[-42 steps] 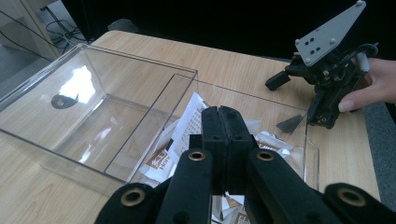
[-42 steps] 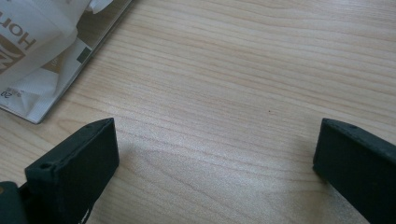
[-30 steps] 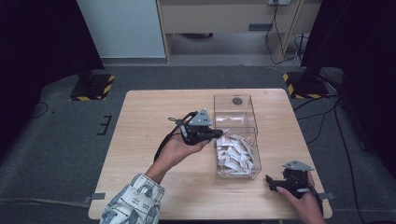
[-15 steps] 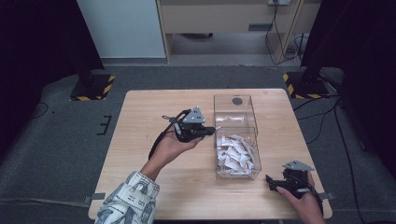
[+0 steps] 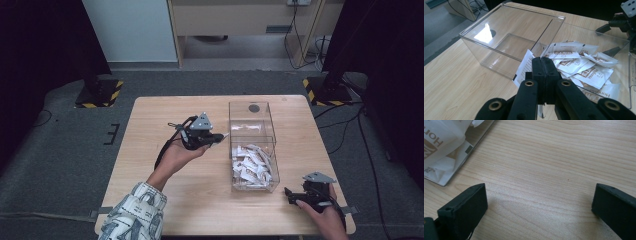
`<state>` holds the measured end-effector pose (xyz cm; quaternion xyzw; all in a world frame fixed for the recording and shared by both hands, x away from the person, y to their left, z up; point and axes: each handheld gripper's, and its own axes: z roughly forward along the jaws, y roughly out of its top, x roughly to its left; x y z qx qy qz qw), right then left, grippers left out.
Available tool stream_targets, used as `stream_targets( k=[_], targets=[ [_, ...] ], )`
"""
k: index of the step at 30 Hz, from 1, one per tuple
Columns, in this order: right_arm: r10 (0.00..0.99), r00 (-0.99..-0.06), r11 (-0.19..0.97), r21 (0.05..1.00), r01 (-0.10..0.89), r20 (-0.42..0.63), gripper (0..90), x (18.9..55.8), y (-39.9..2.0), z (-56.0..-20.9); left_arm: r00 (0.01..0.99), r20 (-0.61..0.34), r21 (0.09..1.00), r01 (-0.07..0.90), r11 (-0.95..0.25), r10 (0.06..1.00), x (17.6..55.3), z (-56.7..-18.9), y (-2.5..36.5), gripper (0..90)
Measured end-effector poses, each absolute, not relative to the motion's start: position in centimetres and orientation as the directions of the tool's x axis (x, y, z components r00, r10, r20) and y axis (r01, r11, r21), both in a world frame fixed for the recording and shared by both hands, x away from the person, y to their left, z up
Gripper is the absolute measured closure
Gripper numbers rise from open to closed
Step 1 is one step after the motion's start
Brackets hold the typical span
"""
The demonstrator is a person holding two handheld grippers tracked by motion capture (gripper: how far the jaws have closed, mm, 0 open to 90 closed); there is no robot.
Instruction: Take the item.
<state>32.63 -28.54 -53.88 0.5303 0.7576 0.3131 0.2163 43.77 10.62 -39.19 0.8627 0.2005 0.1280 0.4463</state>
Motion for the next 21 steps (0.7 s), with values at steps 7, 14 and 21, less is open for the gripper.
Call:
stream_targets(
  k=[7, 14, 21],
  targets=[
    [0.939, -0.344, 0.242, 0.704, 0.668, 0.004, 0.5, 32.6, -28.5, -53.9, 0.878, 0.043, 0.819, 0.243, -0.52, 0.477, 44.3, -39.6, 11.0, 89.3],
    [0.939, -0.344, 0.242, 0.704, 0.668, 0.004, 0.5, 32.6, -28.5, -53.9, 0.871, 0.042, 0.818, 0.252, -0.517, 0.49, 44.7, -39.9, 11.3, 89.3],
    [0.939, -0.344, 0.242, 0.704, 0.668, 0.004, 0.5, 32.6, -28.5, -53.9, 0.863, 0.041, 0.815, 0.262, -0.517, 0.503, 45.3, -40.3, 11.7, 89.4]
  ],
)
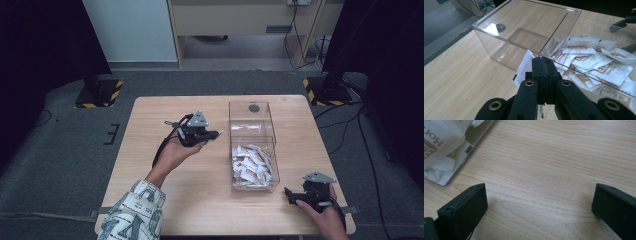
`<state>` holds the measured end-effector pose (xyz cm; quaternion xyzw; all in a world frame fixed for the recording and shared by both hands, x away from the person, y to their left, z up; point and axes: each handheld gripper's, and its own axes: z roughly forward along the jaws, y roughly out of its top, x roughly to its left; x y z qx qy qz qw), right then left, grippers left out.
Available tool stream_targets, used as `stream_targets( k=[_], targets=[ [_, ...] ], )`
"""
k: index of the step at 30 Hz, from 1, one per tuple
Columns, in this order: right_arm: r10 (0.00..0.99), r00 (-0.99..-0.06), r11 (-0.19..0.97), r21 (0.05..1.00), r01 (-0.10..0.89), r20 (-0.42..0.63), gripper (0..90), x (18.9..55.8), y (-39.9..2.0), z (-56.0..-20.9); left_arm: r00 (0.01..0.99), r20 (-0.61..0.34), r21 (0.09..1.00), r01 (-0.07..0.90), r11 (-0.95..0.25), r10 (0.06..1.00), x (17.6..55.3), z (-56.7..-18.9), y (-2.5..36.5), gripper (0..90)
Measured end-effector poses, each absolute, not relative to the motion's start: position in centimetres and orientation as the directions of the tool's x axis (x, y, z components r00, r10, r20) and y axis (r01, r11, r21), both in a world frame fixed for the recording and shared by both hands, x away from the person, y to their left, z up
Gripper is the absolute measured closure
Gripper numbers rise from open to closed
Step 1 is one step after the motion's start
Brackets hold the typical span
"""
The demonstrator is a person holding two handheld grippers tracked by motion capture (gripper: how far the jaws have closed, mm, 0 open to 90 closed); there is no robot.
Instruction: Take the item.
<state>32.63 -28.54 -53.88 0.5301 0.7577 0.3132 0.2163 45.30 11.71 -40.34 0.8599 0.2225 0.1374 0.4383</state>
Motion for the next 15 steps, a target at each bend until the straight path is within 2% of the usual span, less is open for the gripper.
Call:
stream_targets(
  k=[15],
  targets=[
    [0.939, -0.344, 0.242, 0.704, 0.668, 0.004, 0.5, 32.6, -28.5, -53.9, 0.839, 0.036, 0.8, 0.301, -0.519, 0.543, 46.4, -42.0, 13.4, 89.4]
  ],
)
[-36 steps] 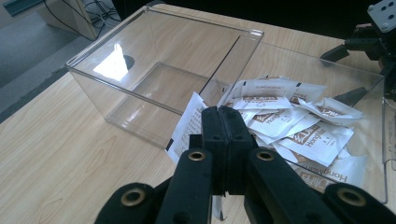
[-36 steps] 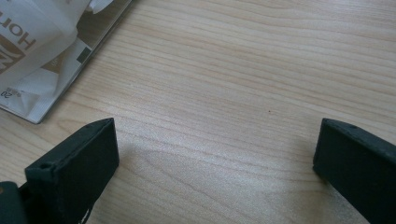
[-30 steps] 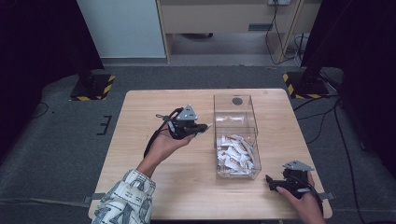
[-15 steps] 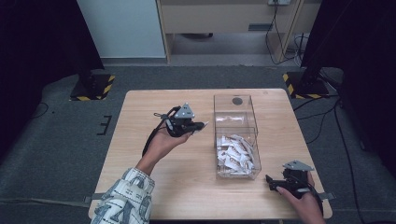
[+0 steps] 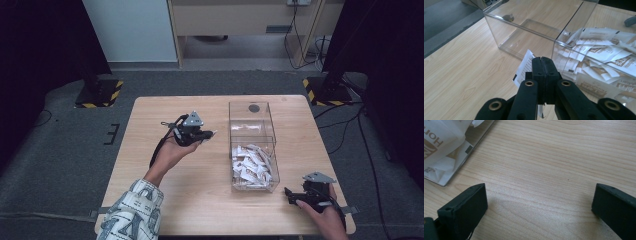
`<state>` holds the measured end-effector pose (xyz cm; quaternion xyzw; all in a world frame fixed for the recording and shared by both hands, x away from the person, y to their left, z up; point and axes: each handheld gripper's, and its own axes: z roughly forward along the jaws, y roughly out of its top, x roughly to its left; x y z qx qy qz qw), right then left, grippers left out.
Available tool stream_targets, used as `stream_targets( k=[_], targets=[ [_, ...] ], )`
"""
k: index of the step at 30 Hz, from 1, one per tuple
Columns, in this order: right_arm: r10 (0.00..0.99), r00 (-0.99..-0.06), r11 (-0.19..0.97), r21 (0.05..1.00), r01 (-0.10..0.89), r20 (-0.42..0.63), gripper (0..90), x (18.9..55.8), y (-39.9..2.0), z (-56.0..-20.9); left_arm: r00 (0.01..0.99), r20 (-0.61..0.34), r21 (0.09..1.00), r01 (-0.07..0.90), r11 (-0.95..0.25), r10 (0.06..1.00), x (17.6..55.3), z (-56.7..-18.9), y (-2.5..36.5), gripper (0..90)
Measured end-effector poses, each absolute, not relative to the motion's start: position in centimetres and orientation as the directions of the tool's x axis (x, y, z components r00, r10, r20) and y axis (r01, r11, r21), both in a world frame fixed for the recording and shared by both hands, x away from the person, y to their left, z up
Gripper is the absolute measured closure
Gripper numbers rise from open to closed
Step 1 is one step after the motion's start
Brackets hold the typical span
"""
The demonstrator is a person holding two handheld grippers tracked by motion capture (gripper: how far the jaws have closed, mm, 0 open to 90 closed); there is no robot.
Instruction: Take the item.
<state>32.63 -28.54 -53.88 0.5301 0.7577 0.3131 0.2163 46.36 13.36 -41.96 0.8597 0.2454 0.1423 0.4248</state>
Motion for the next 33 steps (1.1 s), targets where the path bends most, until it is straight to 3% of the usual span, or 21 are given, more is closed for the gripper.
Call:
stream_targets(
  k=[33],
  targets=[
    [0.939, -0.344, 0.242, 0.704, 0.668, 0.004, 0.5, 32.6, -28.5, -53.9, 0.79, 0.031, 0.758, 0.381, -0.529, 0.613, 47.3, -45.8, 16.6, 89.2]
  ],
)
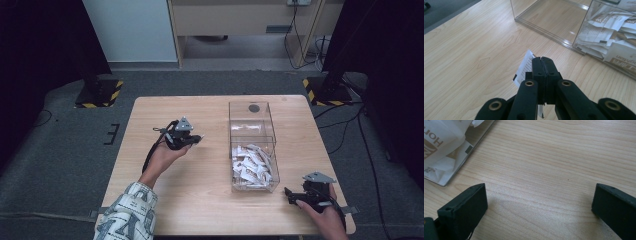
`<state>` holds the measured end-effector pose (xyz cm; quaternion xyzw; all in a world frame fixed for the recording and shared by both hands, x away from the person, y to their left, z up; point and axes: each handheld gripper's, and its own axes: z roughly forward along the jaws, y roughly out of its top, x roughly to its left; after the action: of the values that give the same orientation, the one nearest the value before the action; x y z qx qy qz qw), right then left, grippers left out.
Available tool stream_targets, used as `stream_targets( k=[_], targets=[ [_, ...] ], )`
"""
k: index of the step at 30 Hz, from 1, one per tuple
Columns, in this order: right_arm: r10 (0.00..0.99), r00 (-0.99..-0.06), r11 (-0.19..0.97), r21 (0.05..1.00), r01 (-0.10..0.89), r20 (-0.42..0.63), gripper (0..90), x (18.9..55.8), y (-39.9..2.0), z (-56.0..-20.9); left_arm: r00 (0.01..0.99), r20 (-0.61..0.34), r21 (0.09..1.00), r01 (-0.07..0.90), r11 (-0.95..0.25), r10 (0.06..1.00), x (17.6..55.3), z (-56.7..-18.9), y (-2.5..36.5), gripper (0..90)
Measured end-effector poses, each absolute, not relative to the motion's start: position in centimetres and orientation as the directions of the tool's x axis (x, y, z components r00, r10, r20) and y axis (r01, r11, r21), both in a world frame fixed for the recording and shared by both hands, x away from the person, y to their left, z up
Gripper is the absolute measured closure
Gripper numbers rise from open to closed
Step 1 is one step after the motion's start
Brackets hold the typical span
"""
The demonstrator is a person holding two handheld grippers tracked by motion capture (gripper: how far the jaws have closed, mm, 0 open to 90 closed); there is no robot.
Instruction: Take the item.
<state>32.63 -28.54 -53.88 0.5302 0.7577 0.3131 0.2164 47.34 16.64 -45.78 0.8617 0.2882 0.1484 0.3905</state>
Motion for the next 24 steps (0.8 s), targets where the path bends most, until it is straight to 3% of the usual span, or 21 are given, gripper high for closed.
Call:
stream_targets(
  k=[24],
  targets=[
    [0.939, -0.345, 0.242, 0.704, 0.668, 0.004, 0.5, 32.6, -28.5, -53.9, 0.753, 0.029, 0.744, 0.423, -0.517, 0.658, 48.6, -48.0, 17.4, 88.8]
  ],
)
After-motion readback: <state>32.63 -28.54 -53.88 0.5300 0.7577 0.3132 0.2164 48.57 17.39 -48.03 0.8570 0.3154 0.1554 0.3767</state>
